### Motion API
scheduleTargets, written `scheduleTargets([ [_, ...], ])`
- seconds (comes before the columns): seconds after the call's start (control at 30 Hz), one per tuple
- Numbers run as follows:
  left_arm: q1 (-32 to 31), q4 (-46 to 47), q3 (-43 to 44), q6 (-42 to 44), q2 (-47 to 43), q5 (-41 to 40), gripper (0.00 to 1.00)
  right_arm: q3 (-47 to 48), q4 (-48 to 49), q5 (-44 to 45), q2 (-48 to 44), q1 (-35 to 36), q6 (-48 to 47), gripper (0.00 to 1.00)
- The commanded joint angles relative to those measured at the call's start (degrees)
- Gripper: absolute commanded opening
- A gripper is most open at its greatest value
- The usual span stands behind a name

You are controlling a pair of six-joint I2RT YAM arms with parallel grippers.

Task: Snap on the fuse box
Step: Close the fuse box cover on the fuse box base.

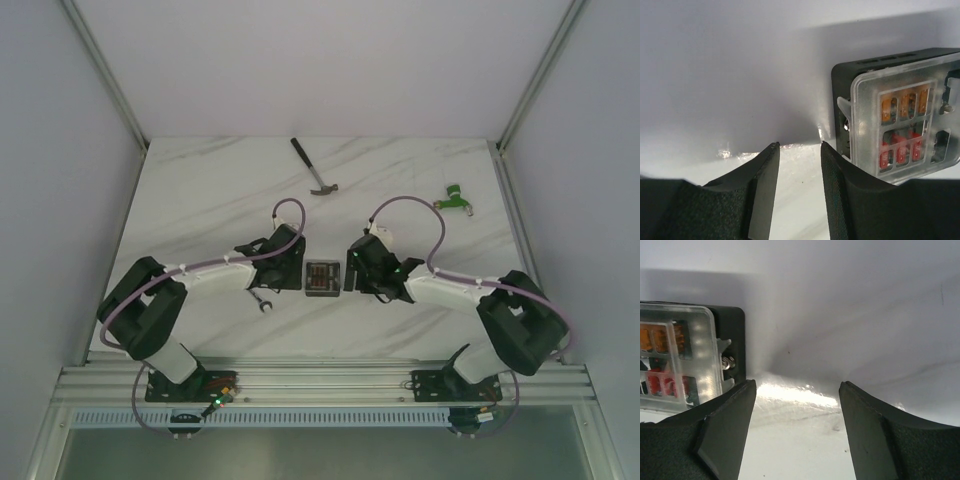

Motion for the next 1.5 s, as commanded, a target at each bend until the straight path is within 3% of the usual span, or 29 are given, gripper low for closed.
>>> scheduleTargets([
  [0.0,-0.1,1.4,2.0,0.9,2.0,1.0,0.47,2.4,-1.2,1.0,2.7,1.1,-1.0,0.74],
  [0.5,-2.9,4.4,2.9,-0.4,4.4,4.1,0.45,2.8,6.7,-7.1,1.9,2.3,-0.8,0.75],
  [0.63,-2.9,4.4,2.0,-0.5,4.2,3.5,0.45,2.0,5.7,-5.3,0.6,2.3,-0.7,0.76],
  [0.83,-0.9,1.0,-0.7,0.0,0.3,-1.7,0.46,-0.5,-0.3,2.2,-2.6,1.5,-0.5,0.76],
  [1.03,2.4,0.4,-5.8,-1.8,-8.7,-4.1,0.49,-4.7,3.0,-1.2,-8.9,-0.1,0.2,0.75],
  [1.27,2.5,9.2,-9.1,-3.6,-16.9,8.0,0.49,-10.2,21.6,-16.7,-10.8,-0.7,2.7,0.7],
  [1.37,2.5,14.5,-10.5,-4.6,-17.2,14.5,0.48,-10.7,25.9,-19.7,-8.7,-0.9,3.9,0.69],
  [1.47,2.5,17.1,-10.8,-5.0,-15.3,17.1,0.46,-10.5,27.7,-21.0,-6.1,-1.0,4.4,0.61],
])
